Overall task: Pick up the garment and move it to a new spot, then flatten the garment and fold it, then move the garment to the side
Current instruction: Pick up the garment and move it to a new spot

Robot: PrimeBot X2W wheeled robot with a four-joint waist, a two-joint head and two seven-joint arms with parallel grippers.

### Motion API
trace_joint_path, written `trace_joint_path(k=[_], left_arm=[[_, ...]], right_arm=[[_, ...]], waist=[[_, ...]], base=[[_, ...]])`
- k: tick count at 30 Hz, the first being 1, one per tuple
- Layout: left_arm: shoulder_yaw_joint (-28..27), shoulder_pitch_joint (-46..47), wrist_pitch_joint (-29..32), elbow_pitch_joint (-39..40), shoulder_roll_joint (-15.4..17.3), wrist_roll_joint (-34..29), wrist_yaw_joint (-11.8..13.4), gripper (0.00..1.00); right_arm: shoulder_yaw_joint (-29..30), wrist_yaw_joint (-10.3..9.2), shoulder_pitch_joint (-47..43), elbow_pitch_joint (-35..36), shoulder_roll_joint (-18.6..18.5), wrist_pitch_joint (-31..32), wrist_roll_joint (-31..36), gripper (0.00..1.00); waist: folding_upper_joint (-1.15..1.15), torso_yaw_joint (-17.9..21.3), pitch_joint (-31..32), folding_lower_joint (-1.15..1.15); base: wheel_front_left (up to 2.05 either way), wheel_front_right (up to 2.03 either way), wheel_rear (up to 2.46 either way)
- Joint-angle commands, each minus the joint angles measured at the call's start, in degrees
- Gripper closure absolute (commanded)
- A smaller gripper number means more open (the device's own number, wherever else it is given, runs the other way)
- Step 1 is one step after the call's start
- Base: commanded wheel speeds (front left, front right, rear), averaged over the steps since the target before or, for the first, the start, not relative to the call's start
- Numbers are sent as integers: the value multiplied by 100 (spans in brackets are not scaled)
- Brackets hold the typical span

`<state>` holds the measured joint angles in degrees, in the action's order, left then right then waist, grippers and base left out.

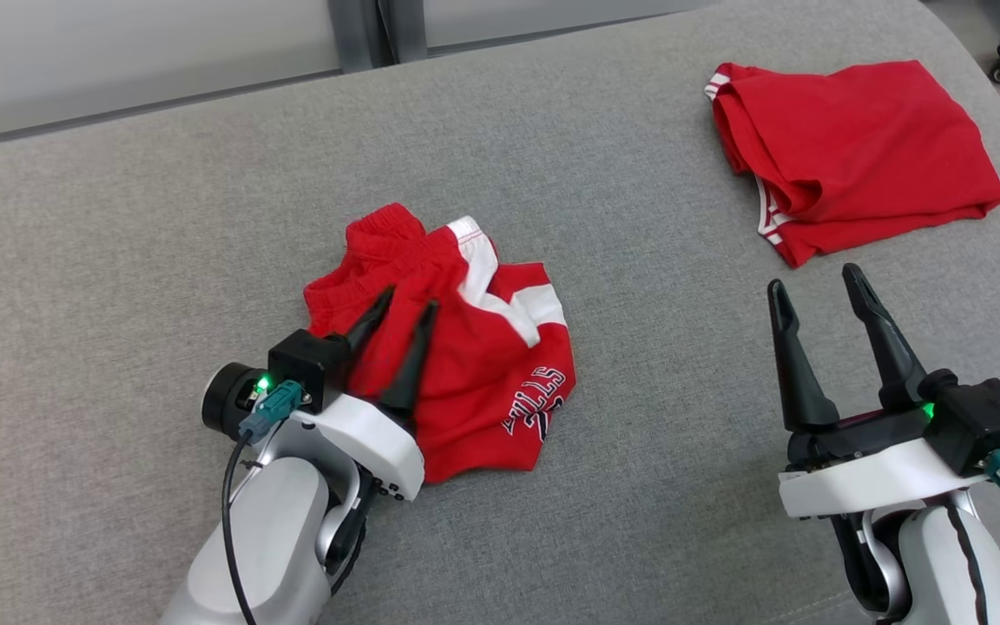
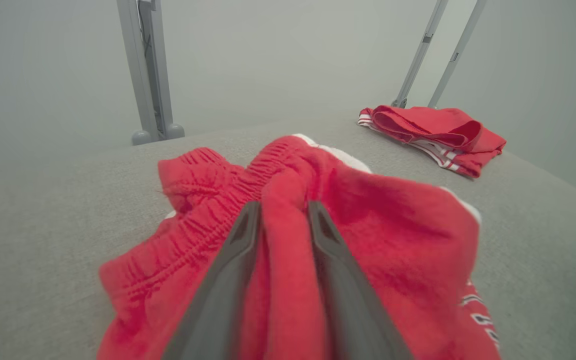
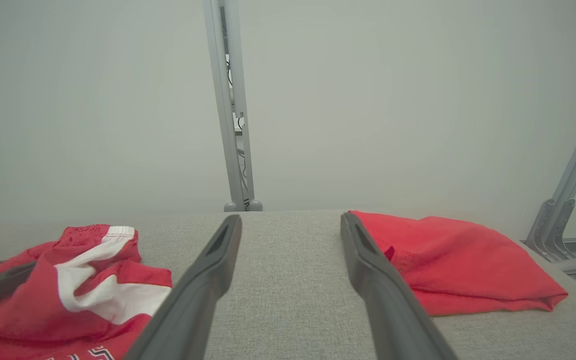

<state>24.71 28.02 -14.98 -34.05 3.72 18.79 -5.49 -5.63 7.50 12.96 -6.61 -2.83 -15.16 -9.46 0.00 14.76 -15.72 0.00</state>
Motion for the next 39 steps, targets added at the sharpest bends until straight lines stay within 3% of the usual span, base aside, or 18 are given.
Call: trace_joint_path(k=[1, 9, 25, 39], left_arm=[[-29, -89, -22, 14, -6, 41, 46, 0], [-284, -357, -23, 562, -51, 164, 212, 0], [-1215, -1709, -23, 2315, -70, -329, 1120, 0], [-1549, -2925, -17, 2949, -70, -475, 1287, 0]], right_arm=[[-19, -2, -34, -36, -19, 0, 66, 0], [-169, -2, -121, -80, -19, 0, 59, 0], [-265, -2, -528, -149, -22, 0, 125, 0], [177, -2, -1098, -197, -24, 1, 87, 0]], waist=[[0, -62, 80, 0], [0, -289, 347, 0], [0, -1228, 1083, 0], [0, -1635, 1507, 0]], base=[[0, 0, 0], [0, 0, 0], [0, 0, 0], [0, 0, 0]])
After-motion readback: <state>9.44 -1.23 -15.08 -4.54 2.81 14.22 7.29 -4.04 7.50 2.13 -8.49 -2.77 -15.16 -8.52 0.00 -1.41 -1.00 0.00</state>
